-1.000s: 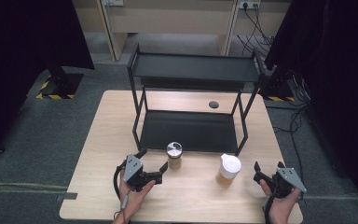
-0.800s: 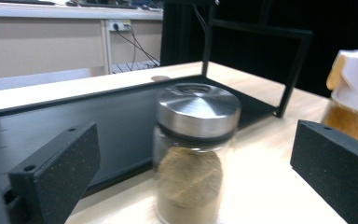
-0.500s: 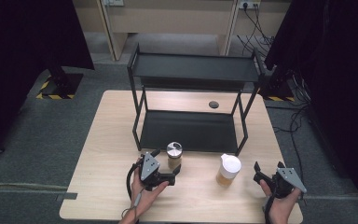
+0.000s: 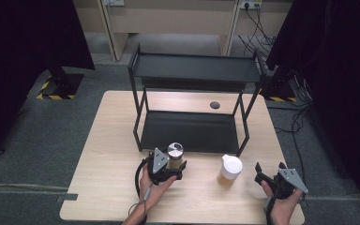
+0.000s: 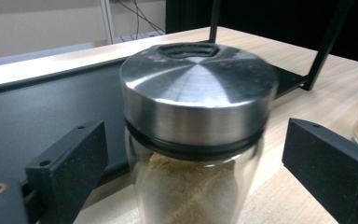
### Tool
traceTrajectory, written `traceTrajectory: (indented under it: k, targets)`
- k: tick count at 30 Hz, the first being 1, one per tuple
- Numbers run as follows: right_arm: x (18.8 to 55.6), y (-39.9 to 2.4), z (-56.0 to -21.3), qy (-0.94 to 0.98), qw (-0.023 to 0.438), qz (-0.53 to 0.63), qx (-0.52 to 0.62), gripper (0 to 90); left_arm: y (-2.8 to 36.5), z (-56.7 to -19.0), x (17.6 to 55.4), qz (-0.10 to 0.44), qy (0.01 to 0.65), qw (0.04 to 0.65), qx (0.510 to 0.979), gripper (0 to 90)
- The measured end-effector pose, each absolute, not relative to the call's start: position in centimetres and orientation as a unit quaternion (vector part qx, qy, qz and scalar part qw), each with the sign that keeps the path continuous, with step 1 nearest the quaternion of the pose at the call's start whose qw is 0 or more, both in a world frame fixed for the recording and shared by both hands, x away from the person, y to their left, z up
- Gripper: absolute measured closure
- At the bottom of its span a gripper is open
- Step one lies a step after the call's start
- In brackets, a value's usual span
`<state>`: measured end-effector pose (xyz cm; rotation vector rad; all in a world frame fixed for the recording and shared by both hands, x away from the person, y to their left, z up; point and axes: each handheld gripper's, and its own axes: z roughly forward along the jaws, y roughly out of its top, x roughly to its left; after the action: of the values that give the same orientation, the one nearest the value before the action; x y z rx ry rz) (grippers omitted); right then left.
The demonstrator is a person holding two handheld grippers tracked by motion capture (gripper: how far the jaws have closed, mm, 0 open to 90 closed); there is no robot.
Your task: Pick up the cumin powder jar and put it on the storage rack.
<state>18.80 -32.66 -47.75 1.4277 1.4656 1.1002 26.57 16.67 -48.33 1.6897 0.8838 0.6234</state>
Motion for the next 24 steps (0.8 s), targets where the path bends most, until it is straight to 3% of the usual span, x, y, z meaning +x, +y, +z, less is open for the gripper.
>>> traceTrajectory:
  k: [7, 15, 24]
  targets:
    - [18.78, -32.61, -47.77, 0.579, 0.399, 0.434, 0.563, 9.3, 16.46, -48.61, 26.93, 0.26, 0.381, 0.535, 0.708, 12.4]
    - [18.76, -32.59, -47.77, 0.579, 0.399, 0.434, 0.563, 9.3, 16.16, -48.48, 27.01, 0.262, 0.379, 0.53, 0.711, 29.6]
    - [18.74, -32.52, -47.8, 0.58, 0.401, 0.433, 0.562, 9.4, 16.25, -48.59, 26.93, 0.262, 0.378, 0.533, 0.71, 30.3]
